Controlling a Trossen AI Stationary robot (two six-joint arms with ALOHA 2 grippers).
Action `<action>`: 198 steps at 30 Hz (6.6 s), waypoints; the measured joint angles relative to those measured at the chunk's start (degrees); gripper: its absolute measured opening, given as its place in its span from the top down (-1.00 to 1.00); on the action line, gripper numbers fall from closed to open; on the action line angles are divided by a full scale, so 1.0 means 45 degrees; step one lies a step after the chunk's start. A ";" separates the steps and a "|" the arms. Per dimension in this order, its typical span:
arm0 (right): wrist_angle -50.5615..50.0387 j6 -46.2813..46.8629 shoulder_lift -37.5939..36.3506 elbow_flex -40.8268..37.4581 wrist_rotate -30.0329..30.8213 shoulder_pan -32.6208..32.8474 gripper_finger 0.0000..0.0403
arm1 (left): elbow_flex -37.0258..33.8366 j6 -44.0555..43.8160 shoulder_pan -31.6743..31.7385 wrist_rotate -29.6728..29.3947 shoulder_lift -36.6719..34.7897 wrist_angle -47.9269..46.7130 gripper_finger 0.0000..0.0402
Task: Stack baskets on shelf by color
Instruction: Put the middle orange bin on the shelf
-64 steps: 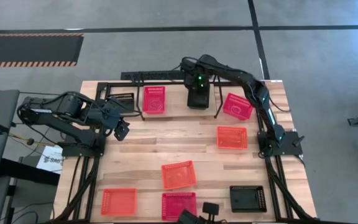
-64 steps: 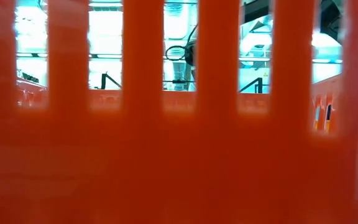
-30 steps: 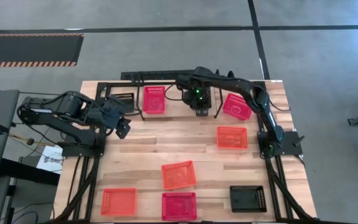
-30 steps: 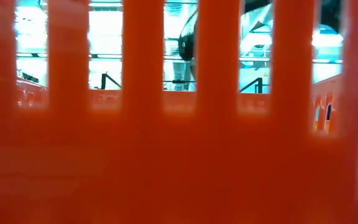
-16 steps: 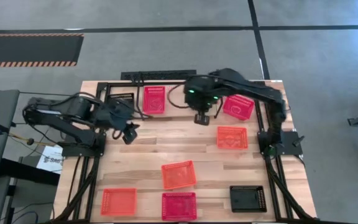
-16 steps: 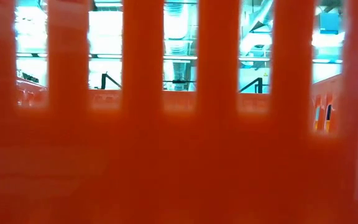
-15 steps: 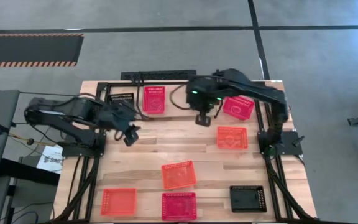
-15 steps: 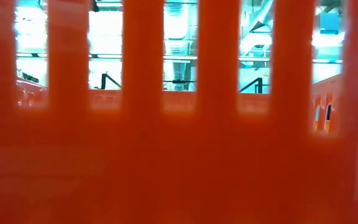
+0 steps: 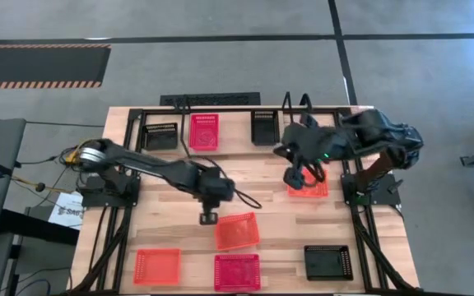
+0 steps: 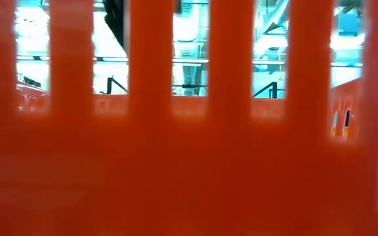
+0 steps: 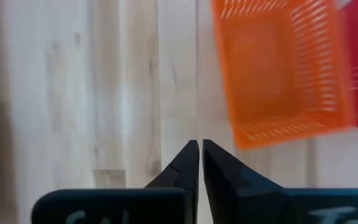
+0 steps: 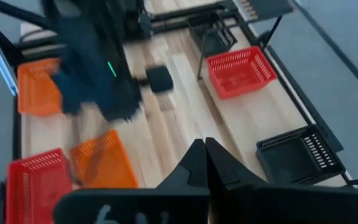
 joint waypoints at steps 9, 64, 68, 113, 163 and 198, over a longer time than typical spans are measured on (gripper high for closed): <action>-0.0002 -0.0043 -0.0017 -0.0005 0.0650 0.1261 0.99 | 0.0208 -0.1968 0.0237 0.1070 0.2129 0.0184 1.00; -0.1126 -0.2234 -0.0002 -0.0010 0.0525 0.2247 0.99 | 0.2328 -0.2023 -0.0116 0.1326 0.4201 0.0350 0.16; -0.1128 -0.2234 -0.0007 -0.0010 0.0525 0.2247 0.99 | 0.2317 -0.2060 -0.0118 0.1677 0.4553 0.0505 0.16; -0.1608 -0.2253 -0.0962 -0.0010 0.3958 0.2512 0.99 | 0.2211 -0.8913 0.4356 -0.5692 -0.1627 0.2273 1.00; -0.1412 -0.2241 -0.0813 -0.0010 0.4239 0.3631 0.99 | -0.2331 -1.0421 0.8154 -0.1386 -0.1640 0.5749 1.00; -0.1188 -0.2229 -0.0813 0.0000 0.4219 0.3706 0.99 | -0.2317 -0.9956 0.8367 -0.1064 -0.0582 0.6435 1.00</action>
